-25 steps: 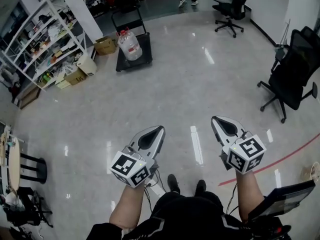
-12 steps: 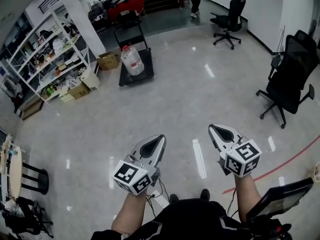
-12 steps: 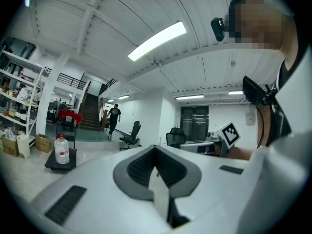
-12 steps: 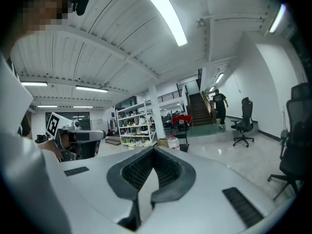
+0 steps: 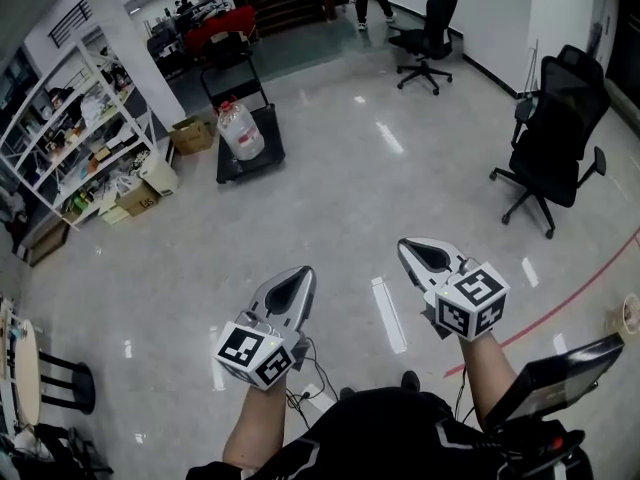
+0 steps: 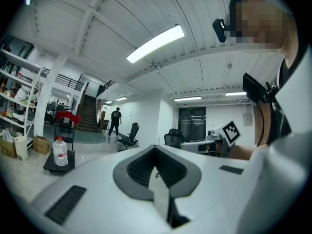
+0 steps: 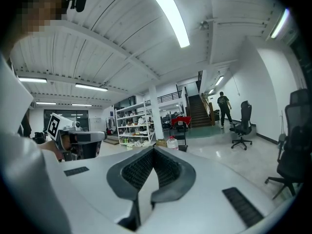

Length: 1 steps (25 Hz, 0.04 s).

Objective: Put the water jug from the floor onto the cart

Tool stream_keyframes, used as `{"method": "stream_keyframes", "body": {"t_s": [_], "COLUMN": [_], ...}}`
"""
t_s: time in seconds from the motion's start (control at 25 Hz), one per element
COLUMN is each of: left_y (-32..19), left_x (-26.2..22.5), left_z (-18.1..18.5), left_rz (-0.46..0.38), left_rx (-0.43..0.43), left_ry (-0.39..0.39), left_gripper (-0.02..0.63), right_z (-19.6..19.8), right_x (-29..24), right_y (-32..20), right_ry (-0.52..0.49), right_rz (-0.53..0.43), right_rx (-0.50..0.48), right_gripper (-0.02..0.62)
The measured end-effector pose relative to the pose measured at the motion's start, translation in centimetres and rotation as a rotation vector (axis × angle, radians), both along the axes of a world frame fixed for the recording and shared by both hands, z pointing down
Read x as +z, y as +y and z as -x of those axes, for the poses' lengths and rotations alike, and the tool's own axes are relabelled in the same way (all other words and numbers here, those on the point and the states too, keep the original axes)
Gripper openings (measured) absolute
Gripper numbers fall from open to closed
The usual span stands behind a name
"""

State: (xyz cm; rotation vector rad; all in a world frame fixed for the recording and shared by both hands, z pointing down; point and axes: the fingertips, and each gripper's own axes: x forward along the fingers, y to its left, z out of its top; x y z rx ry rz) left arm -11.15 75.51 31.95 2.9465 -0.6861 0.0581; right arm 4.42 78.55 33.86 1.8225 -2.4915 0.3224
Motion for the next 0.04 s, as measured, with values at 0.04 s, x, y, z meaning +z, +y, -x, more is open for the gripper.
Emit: {"method": "stream_keyframes", "body": {"t_s": [0.04], "left_y": [0.28], "left_x": [0.05], "left_z": [-0.58], "left_rz": [0.0], "left_rx": [0.008], "left_ry": [-0.004], "left_gripper": [0.002], "right_z": [-0.45], "right_x": [0.02], "right_y": [0.37], "right_ry": [-0.001], "right_rz": [0.0], "right_rx": [0.003], "right_gripper": [0.003]}}
